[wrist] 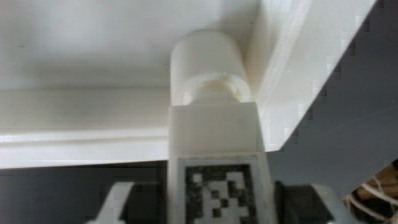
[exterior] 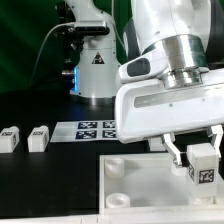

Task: Assemble one leg

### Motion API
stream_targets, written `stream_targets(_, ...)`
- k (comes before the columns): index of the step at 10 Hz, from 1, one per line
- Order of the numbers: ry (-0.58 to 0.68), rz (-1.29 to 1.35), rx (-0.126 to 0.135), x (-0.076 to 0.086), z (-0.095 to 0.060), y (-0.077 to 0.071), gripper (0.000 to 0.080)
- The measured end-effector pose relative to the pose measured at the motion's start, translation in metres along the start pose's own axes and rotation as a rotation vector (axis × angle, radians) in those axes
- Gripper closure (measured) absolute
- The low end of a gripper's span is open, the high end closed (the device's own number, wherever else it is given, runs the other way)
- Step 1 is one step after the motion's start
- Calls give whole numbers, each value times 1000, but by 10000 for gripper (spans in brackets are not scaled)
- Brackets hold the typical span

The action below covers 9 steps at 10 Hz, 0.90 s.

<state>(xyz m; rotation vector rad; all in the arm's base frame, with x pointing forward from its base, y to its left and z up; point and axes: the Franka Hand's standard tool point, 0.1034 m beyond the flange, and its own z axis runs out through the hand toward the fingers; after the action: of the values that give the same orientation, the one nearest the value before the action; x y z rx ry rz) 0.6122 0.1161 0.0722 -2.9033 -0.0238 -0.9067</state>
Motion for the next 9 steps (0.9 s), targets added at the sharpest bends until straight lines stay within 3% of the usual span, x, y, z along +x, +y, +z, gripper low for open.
stream_targets(2,-10,3,-9,2,1,1,509)
stream_targets(3,-24,3,-9,-1,2,1,415)
stream_targets(4,-25,3,-9,-2,2,1,415)
stream_targets(5,-26,3,-9,-2,2,1,243)
stream_targets(6,-26,3,-9,-2,2,1,243)
stream_targets(7,-26,3,-9,-2,2,1,165)
stream_targets(9,-26,3,-9,-2,2,1,151)
